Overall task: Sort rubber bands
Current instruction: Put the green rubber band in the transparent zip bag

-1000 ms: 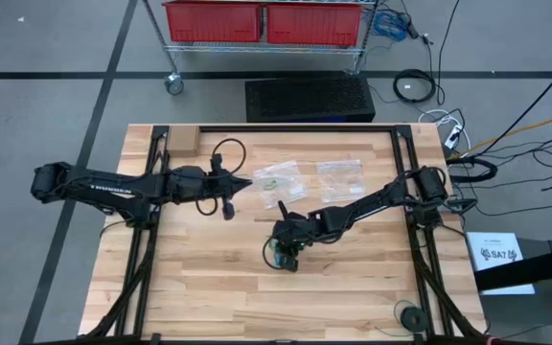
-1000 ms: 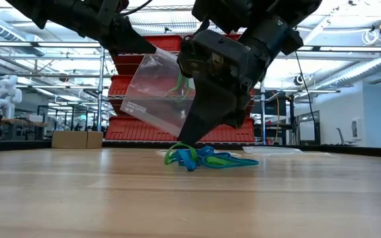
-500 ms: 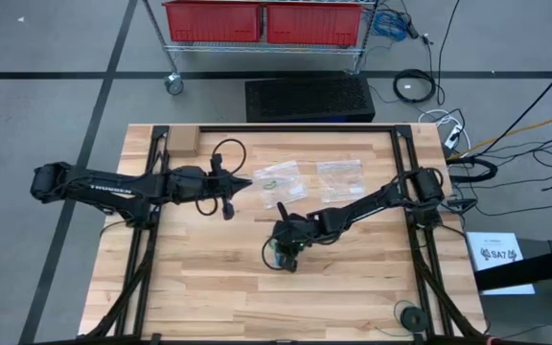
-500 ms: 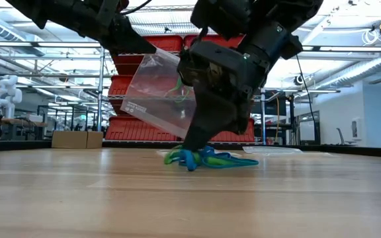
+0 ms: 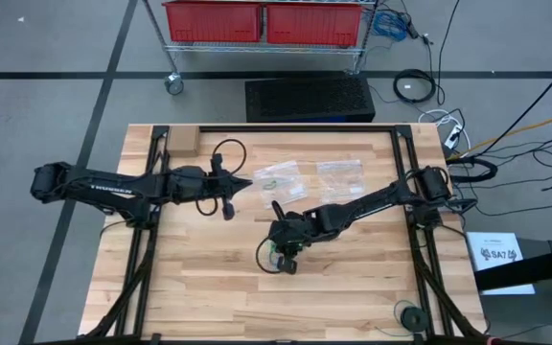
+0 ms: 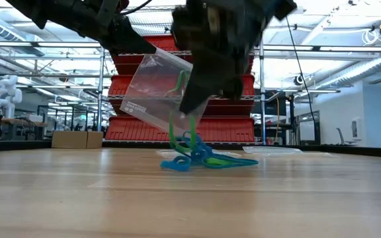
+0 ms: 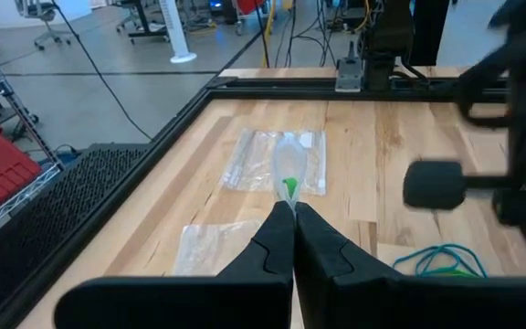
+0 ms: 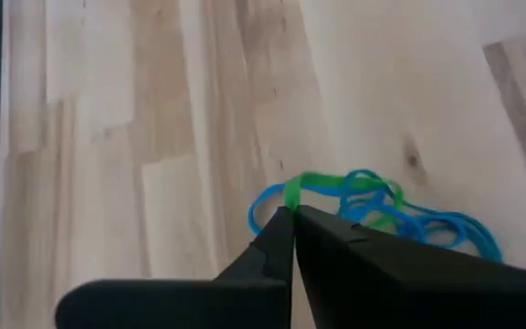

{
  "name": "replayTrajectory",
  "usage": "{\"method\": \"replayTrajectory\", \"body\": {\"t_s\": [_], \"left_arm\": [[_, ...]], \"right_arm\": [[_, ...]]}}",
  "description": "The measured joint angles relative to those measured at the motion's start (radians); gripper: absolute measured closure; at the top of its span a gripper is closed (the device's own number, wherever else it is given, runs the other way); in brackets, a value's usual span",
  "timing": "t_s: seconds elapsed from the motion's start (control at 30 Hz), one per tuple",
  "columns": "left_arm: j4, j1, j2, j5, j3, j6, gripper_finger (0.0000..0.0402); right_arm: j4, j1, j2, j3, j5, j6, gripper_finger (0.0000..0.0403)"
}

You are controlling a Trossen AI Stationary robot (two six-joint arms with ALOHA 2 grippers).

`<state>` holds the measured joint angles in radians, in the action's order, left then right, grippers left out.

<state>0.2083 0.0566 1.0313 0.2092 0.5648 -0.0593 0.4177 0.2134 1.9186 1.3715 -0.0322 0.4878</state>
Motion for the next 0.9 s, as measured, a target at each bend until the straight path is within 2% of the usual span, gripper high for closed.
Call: {"method": "replayTrajectory", "body": {"t_s": [0.1,0.27,0.37,0.67,0.9], "left_arm": [[0.0,0.0,0.0,-0.003,0.0,0.0,0.0401],[0.0,0.0,0.0,-0.01,0.0,0.0,0.0401],[-0.001,0.0,0.0,-0.027,0.0,0.001,0.0401],[-0.002,-0.001,0.0,-0.174,0.0,-0.009,0.0401],[-0.001,-0.001,0.0,-0.263,0.0,-0.041,0.0401]], "right_arm": [[0.103,-0.001,0.0,0.09,-0.004,-0.028,0.0403],[0.205,-0.002,0.0,0.211,-0.073,-0.063,0.0403],[0.292,-0.002,0.0,0.294,-0.07,-0.101,0.0403],[0.603,-0.018,0.0,0.584,0.059,-0.244,0.0403],[0.751,-0.053,0.0,0.748,0.12,-0.289,0.0403]]}}
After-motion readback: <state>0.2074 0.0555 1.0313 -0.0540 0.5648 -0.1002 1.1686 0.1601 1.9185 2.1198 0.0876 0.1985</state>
